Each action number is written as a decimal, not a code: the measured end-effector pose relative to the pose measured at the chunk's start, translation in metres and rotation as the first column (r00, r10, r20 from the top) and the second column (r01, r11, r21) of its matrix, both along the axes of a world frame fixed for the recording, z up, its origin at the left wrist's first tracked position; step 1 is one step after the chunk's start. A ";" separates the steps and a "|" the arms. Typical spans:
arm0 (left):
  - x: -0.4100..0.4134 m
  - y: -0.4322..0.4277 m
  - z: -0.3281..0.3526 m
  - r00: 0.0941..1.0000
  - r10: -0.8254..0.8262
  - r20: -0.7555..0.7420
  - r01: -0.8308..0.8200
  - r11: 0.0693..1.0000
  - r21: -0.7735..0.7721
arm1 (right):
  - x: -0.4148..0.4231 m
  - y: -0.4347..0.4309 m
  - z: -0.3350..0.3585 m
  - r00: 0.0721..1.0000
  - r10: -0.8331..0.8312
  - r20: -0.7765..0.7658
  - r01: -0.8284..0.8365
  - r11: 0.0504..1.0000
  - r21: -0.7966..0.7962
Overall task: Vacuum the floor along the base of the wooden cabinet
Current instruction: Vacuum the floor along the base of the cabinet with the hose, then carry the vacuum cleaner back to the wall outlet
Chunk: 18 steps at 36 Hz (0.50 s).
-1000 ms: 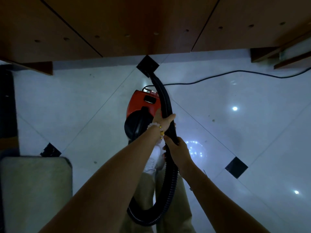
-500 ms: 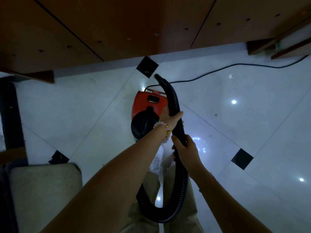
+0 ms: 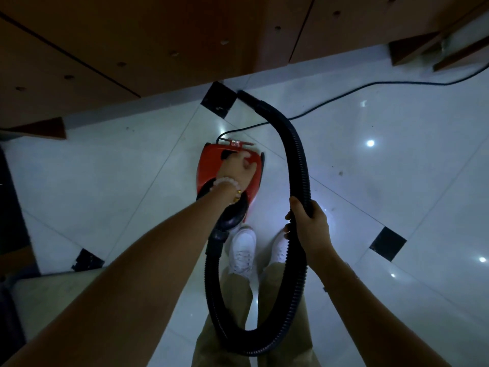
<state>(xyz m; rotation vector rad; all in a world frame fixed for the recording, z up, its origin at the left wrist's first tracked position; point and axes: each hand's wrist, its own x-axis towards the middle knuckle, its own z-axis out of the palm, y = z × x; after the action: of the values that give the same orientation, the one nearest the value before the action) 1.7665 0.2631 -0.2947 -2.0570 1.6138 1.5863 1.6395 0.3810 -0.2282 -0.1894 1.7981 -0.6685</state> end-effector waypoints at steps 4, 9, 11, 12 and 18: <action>0.027 -0.011 -0.026 0.908 -0.365 0.204 0.361 0.931 0.062 | -0.008 -0.010 -0.009 0.998 0.018 0.054 -0.017 1.000 -0.004; 0.034 -0.014 -0.056 0.722 -0.632 0.279 0.581 0.774 0.251 | -0.018 -0.023 -0.019 0.996 -0.009 0.094 0.010 1.000 -0.010; 0.031 -0.013 -0.062 0.687 -0.672 0.276 0.608 0.740 0.289 | -0.018 -0.025 -0.023 0.994 -0.016 0.104 0.016 1.000 -0.002; 0.029 -0.014 -0.065 0.672 -0.688 0.274 0.618 0.725 0.305 | -0.017 -0.025 -0.025 0.994 -0.013 0.109 0.012 1.000 0.005; 0.032 -0.025 -0.073 0.476 -0.815 0.331 0.745 0.574 0.341 | -0.007 -0.022 -0.031 0.993 0.009 0.116 -0.013 0.999 0.035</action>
<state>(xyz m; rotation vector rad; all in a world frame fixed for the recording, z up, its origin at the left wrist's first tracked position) 1.7982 0.2385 -0.3679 -1.1222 1.7561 0.7618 1.6326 0.3588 -0.2595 -0.1338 1.6952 -0.6264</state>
